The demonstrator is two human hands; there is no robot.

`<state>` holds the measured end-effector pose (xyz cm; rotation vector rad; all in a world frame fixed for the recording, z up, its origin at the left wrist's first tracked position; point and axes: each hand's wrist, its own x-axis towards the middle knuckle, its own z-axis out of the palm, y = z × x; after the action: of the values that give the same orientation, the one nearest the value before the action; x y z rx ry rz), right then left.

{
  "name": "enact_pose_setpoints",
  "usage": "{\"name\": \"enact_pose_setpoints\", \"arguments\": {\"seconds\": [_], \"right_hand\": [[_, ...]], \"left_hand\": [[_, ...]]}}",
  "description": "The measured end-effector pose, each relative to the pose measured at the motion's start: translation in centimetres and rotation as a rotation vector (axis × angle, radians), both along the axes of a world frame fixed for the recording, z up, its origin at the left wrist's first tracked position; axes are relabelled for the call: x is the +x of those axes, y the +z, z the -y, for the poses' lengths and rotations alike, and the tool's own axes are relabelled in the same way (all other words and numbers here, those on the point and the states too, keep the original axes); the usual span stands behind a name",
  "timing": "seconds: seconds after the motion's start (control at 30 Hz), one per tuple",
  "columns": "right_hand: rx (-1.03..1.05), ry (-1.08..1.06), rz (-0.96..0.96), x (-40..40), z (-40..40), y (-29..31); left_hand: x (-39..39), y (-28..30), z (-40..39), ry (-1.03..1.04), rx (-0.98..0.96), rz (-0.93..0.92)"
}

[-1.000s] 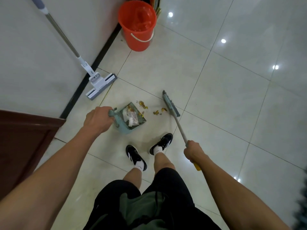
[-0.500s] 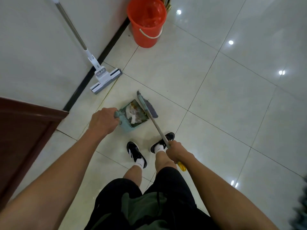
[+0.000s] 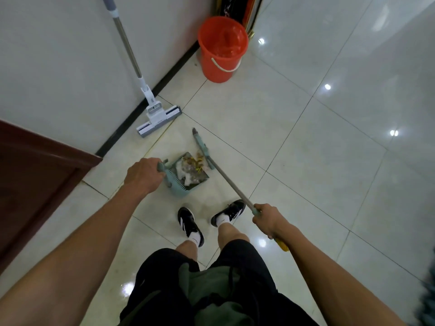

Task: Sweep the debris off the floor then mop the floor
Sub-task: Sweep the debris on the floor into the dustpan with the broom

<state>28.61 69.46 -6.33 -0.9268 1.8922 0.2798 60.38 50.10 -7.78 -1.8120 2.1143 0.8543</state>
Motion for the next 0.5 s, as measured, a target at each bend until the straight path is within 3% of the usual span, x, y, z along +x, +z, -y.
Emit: {"name": "enact_pose_setpoints", "arguments": {"seconds": [0.33, 0.5], "right_hand": [[-0.012, 0.328, -0.209, 1.8, 4.2, -3.4], [0.077, 0.271, -0.067, 3.4, 4.8, -4.9]], "left_hand": [[2.1, -0.8, 0.2, 0.036, 0.000, 0.086], [1.2, -1.4, 0.1, 0.028, 0.010, 0.087]]}}
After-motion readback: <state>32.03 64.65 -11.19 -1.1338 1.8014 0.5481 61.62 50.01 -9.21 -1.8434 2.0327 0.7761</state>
